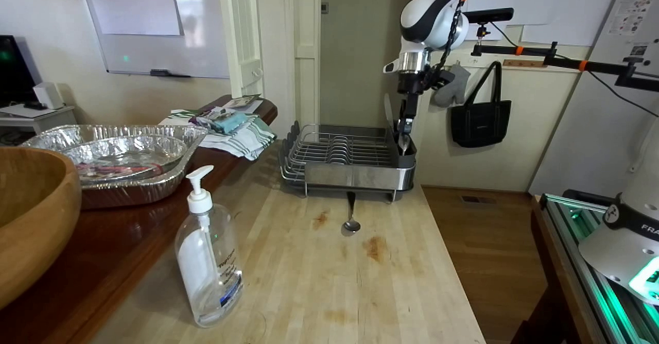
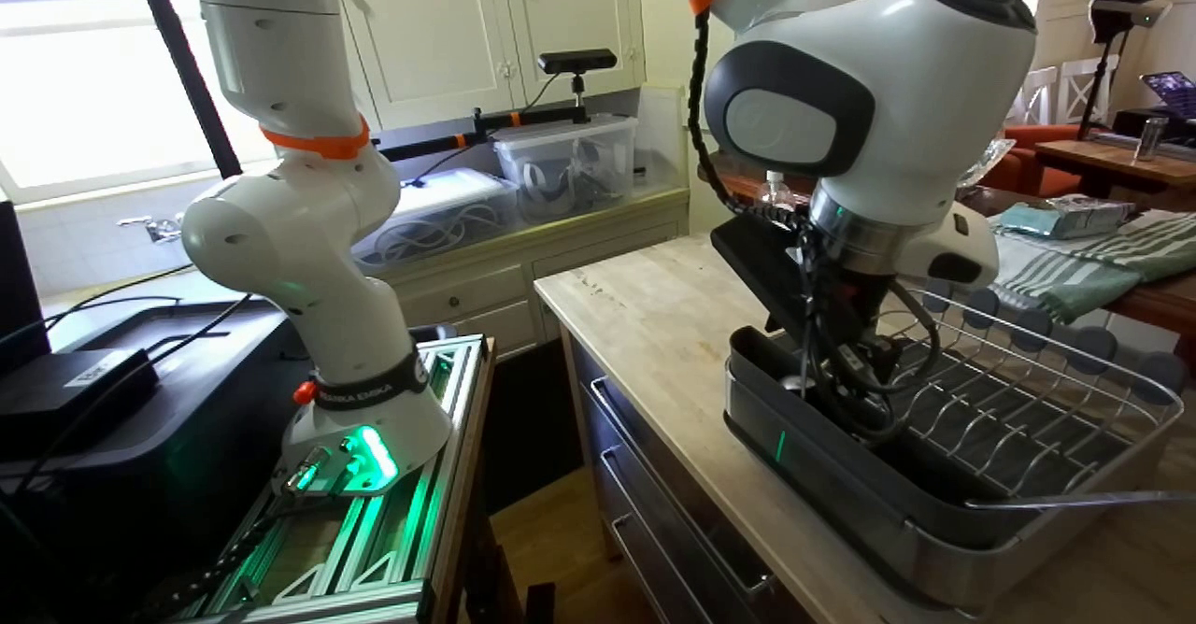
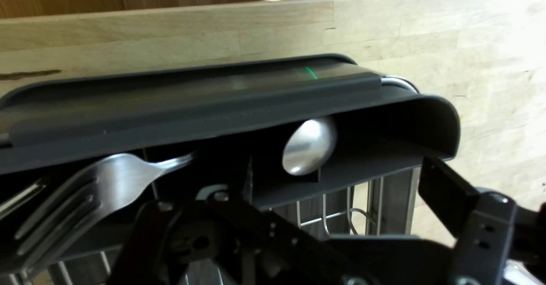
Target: Remove the spoon from the dish rack
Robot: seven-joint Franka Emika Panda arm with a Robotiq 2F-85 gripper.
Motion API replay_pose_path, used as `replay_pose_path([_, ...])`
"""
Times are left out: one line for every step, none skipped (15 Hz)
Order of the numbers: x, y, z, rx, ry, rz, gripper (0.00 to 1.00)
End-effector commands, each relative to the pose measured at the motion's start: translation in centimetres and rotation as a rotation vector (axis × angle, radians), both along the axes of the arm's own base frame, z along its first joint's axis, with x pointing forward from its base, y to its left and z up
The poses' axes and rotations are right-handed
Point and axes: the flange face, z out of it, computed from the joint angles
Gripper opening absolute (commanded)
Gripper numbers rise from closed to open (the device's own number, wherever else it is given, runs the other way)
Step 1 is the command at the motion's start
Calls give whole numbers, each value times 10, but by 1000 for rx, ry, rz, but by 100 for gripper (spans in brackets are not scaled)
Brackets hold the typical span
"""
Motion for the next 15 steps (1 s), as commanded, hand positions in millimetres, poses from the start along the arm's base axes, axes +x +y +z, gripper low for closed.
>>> replay_pose_path([-2,-6,-3,-15,44,11,100])
replay_pose_path([-2,-6,-4,-15,46,16,100])
replay_pose_path([-3,-7,-6,-15,49,16,100])
replay_pose_path([-3,-7,-6,-9,48,17,100])
replay_pose_path([-3,-7,-7,-8,50,17,100])
replay_pose_path([-3,-7,-7,-8,52,17,100])
replay_pose_path([-3,-7,-8,-5,53,18,100])
replay_pose_path([-3,-6,-8,-4,57,18,100])
replay_pose_path([-4,-6,-8,-2,62,18,100])
replay_pose_path([-4,-6,-8,-1,65,19,100])
replay_pose_path([-4,-6,-9,8,68,21,100])
replay_pose_path([-5,-6,-9,18,73,22,100])
replay_pose_path([-4,-5,-9,23,76,23,100])
replay_pose_path([-4,-5,-8,29,82,25,100])
replay_pose_path([-4,-4,-8,36,88,28,100])
